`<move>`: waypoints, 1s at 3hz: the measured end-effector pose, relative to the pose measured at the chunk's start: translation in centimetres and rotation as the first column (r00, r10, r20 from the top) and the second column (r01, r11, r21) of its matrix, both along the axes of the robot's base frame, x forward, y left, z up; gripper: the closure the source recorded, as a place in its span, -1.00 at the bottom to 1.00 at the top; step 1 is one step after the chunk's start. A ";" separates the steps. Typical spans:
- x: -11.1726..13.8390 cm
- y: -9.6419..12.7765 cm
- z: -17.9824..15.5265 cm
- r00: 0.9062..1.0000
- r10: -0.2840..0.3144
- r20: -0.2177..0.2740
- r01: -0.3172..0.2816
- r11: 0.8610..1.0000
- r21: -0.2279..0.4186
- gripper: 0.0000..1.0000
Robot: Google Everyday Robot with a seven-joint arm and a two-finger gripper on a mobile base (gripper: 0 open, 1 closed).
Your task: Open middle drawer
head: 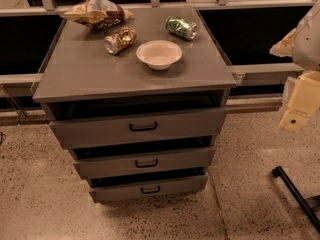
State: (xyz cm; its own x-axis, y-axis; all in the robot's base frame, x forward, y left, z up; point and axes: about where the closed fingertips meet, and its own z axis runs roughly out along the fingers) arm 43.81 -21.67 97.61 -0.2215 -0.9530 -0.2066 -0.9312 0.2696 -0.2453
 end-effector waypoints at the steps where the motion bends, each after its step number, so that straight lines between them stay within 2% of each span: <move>1: 0.0 0.0 0.0 1.000 0.000 0.000 0.000 1.000 0.000 -1.00; 2: 1.1 1.4 -3.9 0.998 0.018 -0.057 -0.019 1.000 -0.013 -1.00; 3: 1.7 5.6 -13.1 0.981 0.100 -0.169 -0.102 0.995 0.000 -1.00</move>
Offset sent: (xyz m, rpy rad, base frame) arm 0.0480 0.0557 -0.1691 -0.0590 0.2659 0.0770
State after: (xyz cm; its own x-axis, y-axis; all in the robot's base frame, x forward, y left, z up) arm 45.49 -16.08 84.50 -0.1550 -0.9738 -0.1666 -0.9817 0.1708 -0.0848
